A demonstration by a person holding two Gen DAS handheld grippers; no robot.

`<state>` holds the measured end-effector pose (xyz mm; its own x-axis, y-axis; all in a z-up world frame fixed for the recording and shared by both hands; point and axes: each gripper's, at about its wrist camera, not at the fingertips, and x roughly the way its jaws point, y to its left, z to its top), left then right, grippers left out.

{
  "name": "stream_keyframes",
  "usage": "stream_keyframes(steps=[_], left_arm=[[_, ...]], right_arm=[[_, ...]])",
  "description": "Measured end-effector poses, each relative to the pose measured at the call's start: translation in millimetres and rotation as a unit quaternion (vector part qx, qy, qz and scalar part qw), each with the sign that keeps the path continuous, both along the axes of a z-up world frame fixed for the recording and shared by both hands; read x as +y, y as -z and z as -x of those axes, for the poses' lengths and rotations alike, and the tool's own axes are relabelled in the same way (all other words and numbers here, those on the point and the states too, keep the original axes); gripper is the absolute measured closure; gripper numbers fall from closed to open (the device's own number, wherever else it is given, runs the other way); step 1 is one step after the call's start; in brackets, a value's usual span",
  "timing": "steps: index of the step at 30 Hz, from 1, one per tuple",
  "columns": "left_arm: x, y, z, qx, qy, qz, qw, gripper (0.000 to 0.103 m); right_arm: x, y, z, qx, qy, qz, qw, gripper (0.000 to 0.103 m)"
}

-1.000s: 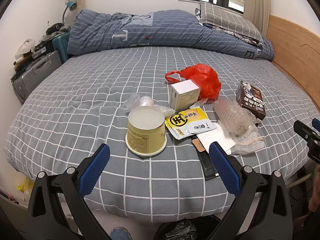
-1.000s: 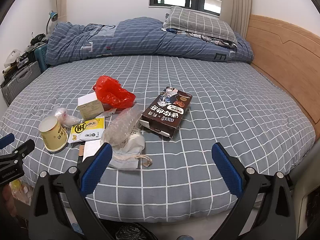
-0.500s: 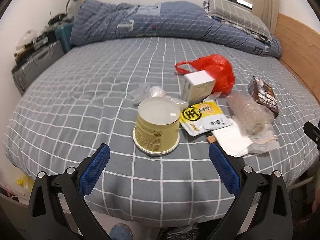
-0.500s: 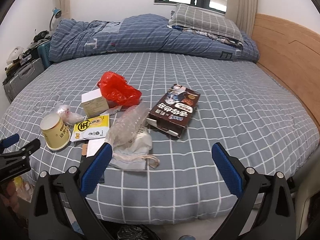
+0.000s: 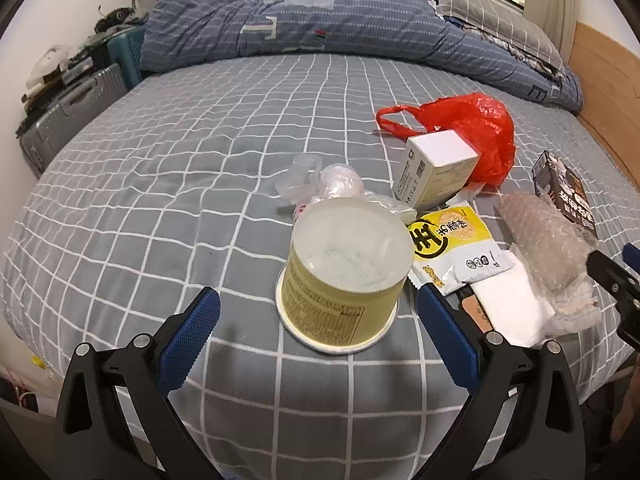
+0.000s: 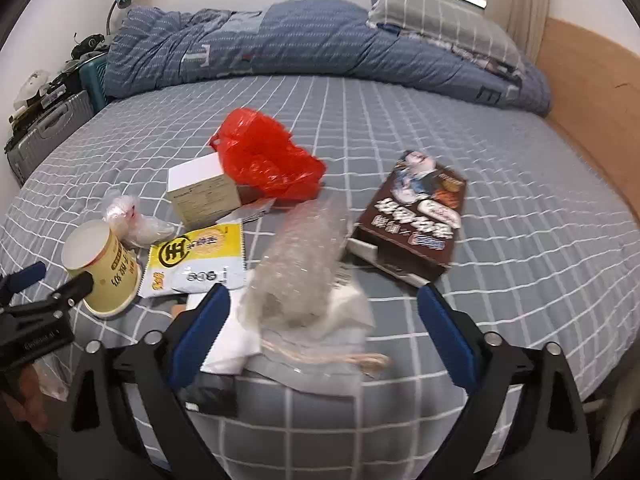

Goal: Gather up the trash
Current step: 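Grasp the yellow paper cup with the left tool while the right tool grasps the bubble-wrap bag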

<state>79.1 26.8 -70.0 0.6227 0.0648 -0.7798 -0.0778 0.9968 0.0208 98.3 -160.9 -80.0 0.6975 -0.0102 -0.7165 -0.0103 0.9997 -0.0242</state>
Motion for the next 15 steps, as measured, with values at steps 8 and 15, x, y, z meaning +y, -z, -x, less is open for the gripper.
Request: stream_keyframes(steps=[8,15], left_arm=[[-2.0,12.9,-22.6,0.014,0.017,0.007,0.9997,0.013],[-3.6,23.4,-40.1,0.030,0.026,0.038,0.9985,0.027]], right_arm=[[4.3,19.1,-31.6,0.023,0.008,0.006,1.000,0.028],[5.2,32.3,-47.5,0.047,-0.009,-0.019,0.999,0.060]])
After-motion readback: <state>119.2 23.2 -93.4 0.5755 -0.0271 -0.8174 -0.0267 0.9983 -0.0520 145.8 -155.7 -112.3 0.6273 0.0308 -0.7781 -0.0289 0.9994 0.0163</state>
